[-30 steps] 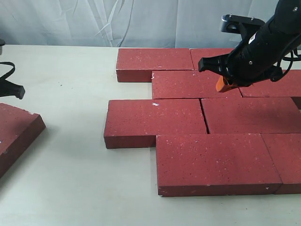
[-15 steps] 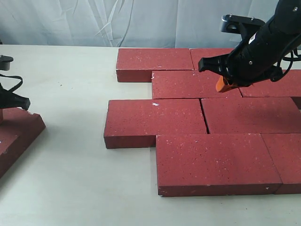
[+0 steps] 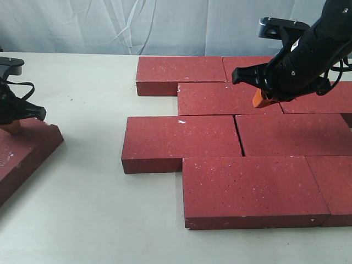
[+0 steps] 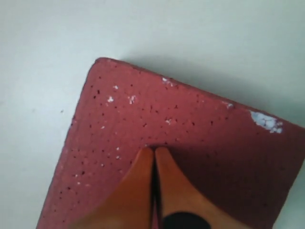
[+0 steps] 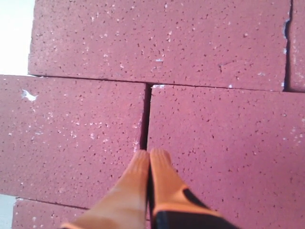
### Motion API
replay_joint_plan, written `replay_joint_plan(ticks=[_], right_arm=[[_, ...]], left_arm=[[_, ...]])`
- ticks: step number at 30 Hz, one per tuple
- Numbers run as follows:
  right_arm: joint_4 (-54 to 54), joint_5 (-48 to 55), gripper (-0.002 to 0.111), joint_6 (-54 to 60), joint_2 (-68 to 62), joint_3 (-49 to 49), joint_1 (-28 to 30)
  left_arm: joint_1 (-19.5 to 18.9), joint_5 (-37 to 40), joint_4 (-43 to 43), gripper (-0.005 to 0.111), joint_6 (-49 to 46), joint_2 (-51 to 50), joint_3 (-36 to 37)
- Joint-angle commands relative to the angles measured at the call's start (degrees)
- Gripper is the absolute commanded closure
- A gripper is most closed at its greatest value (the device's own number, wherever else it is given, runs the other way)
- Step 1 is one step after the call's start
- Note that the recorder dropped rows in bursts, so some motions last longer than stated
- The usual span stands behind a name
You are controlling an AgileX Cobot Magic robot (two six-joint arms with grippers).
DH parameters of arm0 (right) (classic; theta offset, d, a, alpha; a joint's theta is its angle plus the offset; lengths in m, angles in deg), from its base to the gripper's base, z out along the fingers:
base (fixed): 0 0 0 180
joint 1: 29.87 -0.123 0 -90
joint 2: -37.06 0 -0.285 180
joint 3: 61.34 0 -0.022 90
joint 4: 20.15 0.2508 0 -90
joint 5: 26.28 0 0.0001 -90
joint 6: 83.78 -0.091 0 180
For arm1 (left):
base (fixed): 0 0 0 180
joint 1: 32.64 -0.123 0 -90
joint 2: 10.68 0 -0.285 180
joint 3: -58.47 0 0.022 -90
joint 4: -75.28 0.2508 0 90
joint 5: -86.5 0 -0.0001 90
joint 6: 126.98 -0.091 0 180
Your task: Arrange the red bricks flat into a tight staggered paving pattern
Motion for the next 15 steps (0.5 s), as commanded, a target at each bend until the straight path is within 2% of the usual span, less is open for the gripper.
replay_joint_plan(ticks=[1, 11, 13, 15], right_arm=[[-0.48, -0.38, 0.109, 0.23, 0.47, -0.34, 0.21], [-0.48, -0.84, 0.109, 0.23, 0.47, -0.34, 0.21], [-0.48, -0.84, 0.109, 0.23, 0.47, -0.34, 0.21], [-0.48, -0.84, 0.109, 0.23, 0.47, -0.34, 0.21]], left_arm=[[0.15, -4.15, -11.46, 0.107, -10.87, -1.78, 0.48], [0.59, -3.29, -39.65, 0.107, -41.91, -1.64, 0.48], [1.19, -2.77, -44.01, 0.107, -45.64, -1.18, 0.34], [1.81, -2.35, -44.61, 0.107, -46.21, -0.25, -0.03]])
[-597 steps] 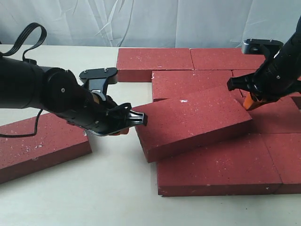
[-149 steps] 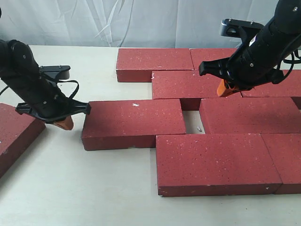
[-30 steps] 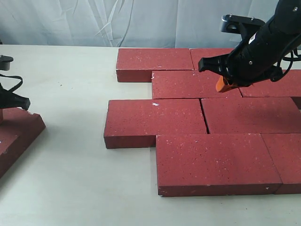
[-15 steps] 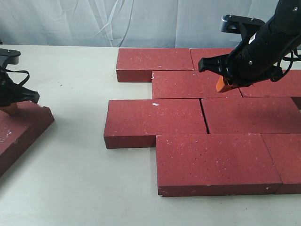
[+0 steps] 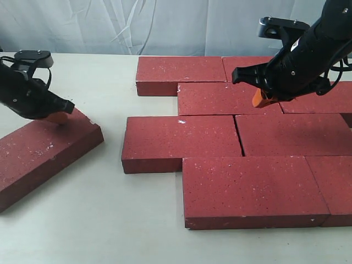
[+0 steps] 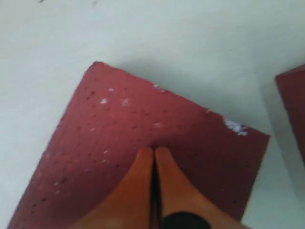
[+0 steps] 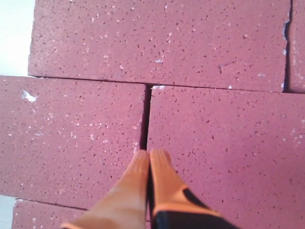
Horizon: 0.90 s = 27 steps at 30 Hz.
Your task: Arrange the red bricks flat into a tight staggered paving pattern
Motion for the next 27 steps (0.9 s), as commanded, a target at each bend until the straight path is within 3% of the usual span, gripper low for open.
replay_joint_plan(ticks=[1, 5, 11, 14, 27], right_arm=[[-0.48, -0.74, 0.109, 0.23, 0.47, -0.34, 0.21], [-0.48, -0.74, 0.109, 0.23, 0.47, -0.34, 0.21], [-0.48, -0.61, 0.109, 0.23, 0.47, -0.34, 0.21], [-0.48, -0.61, 0.109, 0.23, 0.47, -0.34, 0.21], [-0.33, -0.22, 0.109, 0.23, 0.47, -0.34, 0.21]], left_arm=[[1.51, 1.73, -5.60, 0.107, -4.93, 1.89, -0.64], [1.65, 4.93, -2.26, 0.107, 1.54, 4.55, -2.19], [1.65, 12.12, 18.53, 0.107, 26.46, 8.01, -4.45], [1.74, 16.14, 26.37, 0.107, 33.46, 8.21, -5.05], [1.74, 19.13, 30.93, 0.107, 34.25, 0.29, -3.71]])
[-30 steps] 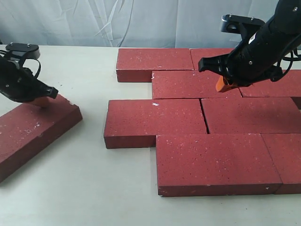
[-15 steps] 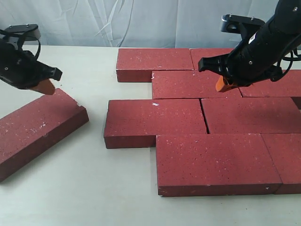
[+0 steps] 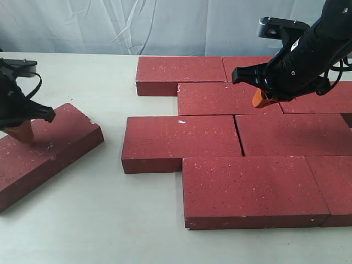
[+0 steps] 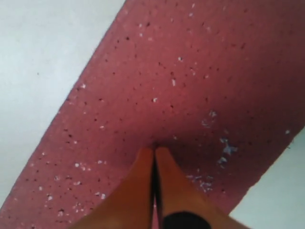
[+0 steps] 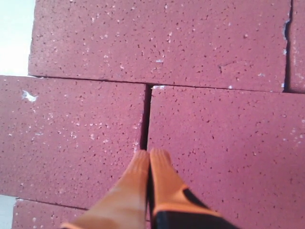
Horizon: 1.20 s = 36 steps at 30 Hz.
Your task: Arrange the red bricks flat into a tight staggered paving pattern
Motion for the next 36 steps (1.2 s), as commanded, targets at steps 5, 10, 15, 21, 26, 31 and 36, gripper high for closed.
replay_joint_plan(ticks=[5, 10, 15, 21, 26, 31, 36], right_arm=[[-0.33, -0.22, 0.109, 0.23, 0.47, -0.34, 0.21], [-0.33, -0.22, 0.109, 0.23, 0.47, -0.34, 0.21], [-0.33, -0.22, 0.109, 0.23, 0.47, -0.34, 0.21], [-0.44, -0.46, 0.109, 0.23, 0.47, -0.34, 0.21], [-0.44, -0.46, 0.109, 0.23, 0.47, -0.34, 0.21], [-0.44, -0.46, 0.109, 0.23, 0.47, -0.34, 0.21], [-0.44, -0.46, 0.109, 0.23, 0.47, -0.34, 0.21]], left_arm=[[0.35, -3.52, 2.19, 0.107, 0.15, -4.36, 0.28], [0.38, -10.17, 2.08, 0.107, -1.38, -6.23, 0.28], [0.61, -16.05, 1.84, 0.107, -5.59, -6.37, 0.28], [0.61, -20.30, 1.49, 0.107, -12.15, -6.37, 0.28], [0.61, -21.88, -1.02, 0.107, -20.38, -6.37, 0.28], [0.61, -22.93, -3.68, 0.107, -26.59, -6.37, 0.28], [0.61, -22.93, -3.68, 0.107, -28.11, -5.26, 0.28]])
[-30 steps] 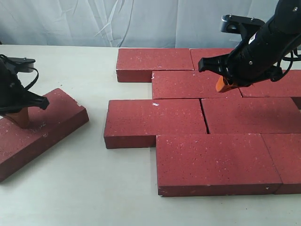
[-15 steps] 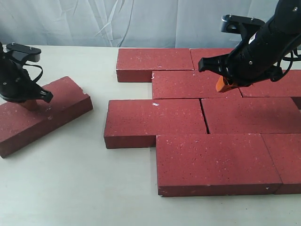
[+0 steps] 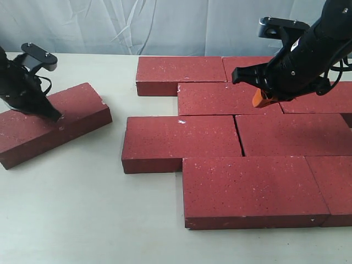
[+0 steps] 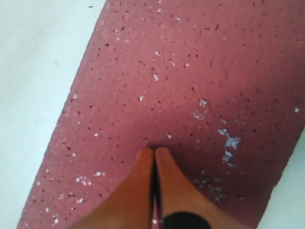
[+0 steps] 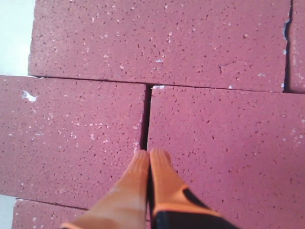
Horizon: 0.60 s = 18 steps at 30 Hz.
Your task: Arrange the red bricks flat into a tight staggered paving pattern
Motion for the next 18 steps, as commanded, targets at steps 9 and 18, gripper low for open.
replay_joint_plan(ticks=[9, 18], right_arm=[[-0.34, -0.60, 0.109, 0.23, 0.47, -0.34, 0.21], [-0.23, -1.44, 0.109, 0.23, 0.47, -0.34, 0.21]], left_arm=[[0.28, -2.98, -18.51, 0.107, -1.05, 7.44, 0.52], [0.41, -0.65, -19.01, 0.107, 13.64, -0.48, -6.11]])
